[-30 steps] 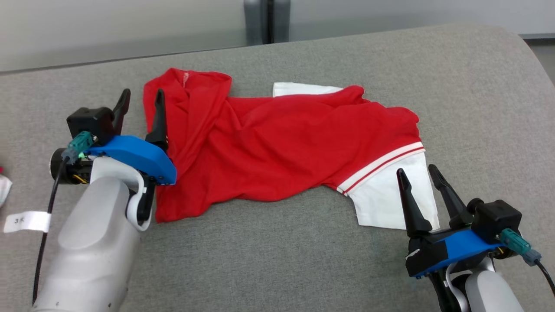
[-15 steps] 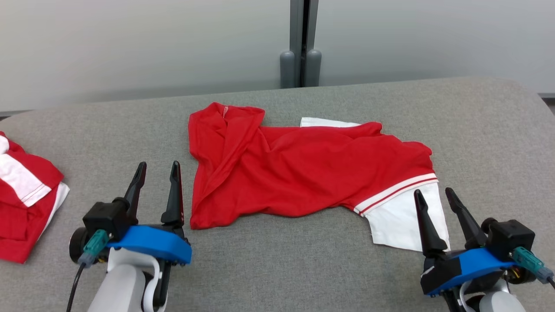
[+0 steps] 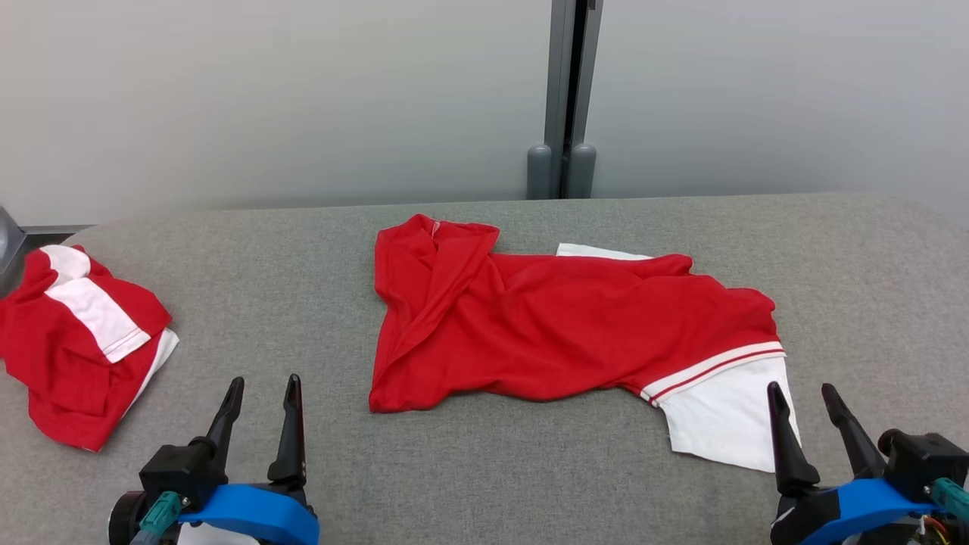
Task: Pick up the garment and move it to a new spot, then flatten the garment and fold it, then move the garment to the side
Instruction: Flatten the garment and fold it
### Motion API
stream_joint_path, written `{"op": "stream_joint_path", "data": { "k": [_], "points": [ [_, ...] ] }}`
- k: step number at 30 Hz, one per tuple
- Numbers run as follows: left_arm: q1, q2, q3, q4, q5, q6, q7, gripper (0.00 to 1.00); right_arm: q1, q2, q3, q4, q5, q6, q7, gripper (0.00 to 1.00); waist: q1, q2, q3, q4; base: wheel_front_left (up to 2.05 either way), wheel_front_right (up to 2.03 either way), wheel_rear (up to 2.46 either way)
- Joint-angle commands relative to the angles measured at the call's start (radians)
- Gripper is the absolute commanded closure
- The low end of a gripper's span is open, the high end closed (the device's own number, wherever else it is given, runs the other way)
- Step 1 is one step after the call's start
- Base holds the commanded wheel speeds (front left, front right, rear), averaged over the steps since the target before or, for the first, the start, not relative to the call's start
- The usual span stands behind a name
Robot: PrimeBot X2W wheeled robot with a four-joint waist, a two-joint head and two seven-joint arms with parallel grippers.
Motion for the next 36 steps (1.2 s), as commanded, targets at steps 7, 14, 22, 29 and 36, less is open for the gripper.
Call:
{"op": "stream_joint_path", "data": {
  "k": [7, 14, 22, 29, 36],
  "points": [
    [0.009, 0.012, 0.012, 0.012, 0.009, -0.007, -0.003, 0.0, 0.029, -0.002, 0.011, -0.013, -0.024, 0.0, 0.011, 0.0, 0.0002, 0.0, -0.005, 0.002, 0.0, 0.0, 0.0],
    [-0.009, 0.006, 0.005, 0.025, 0.013, -0.01, -0.003, 0.0, 0.019, -0.002, 0.03, -0.026, -0.025, 0.0, 0.017, 0.0, 0.0002, 0.0, 0.016, -0.012, 0.0, 0.0, 0.0],
    [-0.043, -0.013, -0.021, 0.065, -0.004, -0.019, 0.005, 0.0, -0.017, -0.002, 0.025, -0.023, -0.025, 0.0, 0.043, 0.0, 0.0002, 0.0, 0.05, -0.033, 0.0, 0.0, 0.0],
    [-0.11, -0.046, -0.05, 0.188, -0.032, -0.027, 0.036, 0.0, -0.055, -0.002, -0.016, 0.035, -0.044, 0.0, 0.132, 0.0, 0.0002, 0.0, 0.094, -0.062, 0.0, 0.0, 0.0],
    [-0.22, -0.066, -0.054, 0.356, -0.043, -0.002, 0.056, 0.0, -0.119, -0.002, -0.046, 0.113, -0.079, 0.0, 0.185, 0.0, 0.0002, 0.0, 0.146, -0.085, 0.0, 0.0, 0.0]
  ]
}}
